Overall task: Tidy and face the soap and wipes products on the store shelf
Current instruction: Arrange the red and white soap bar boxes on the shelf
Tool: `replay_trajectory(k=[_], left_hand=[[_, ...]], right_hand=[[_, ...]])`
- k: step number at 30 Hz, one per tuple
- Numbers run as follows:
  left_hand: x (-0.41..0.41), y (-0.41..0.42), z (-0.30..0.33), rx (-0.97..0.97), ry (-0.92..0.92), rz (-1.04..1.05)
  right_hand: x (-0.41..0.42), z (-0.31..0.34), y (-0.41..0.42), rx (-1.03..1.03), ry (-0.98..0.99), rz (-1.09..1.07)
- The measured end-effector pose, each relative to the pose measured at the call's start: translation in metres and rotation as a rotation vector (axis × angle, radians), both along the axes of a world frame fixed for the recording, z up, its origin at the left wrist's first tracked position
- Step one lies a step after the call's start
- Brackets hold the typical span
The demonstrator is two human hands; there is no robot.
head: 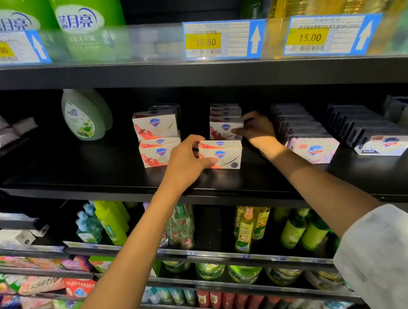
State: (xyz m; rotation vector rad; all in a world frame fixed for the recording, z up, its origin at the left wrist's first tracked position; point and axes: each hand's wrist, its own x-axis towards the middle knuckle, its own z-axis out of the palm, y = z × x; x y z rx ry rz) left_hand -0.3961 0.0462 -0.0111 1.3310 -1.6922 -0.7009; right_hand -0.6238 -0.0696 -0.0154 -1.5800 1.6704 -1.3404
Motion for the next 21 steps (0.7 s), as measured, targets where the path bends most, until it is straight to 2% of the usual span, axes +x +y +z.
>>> replay_trajectory(k=[8, 16, 21], left_hand=[[-0.016, -0.028, 0.001, 0.022, -0.017, 0.052], [-0.037, -0.046, 0.004, 0.013, -0.093, 0.121], [-0.044, -0.056, 0.004, -0.005, -0.029, 0.053]], right_hand=[[-0.008, -0.006, 0.0, 0.017, -0.005, -0.023], [-0.024, -0.002, 0.059, 0.112, 0.286, -0.006], [-0.019, 0.0, 0.099, 0.201, 0.472, 0.071]])
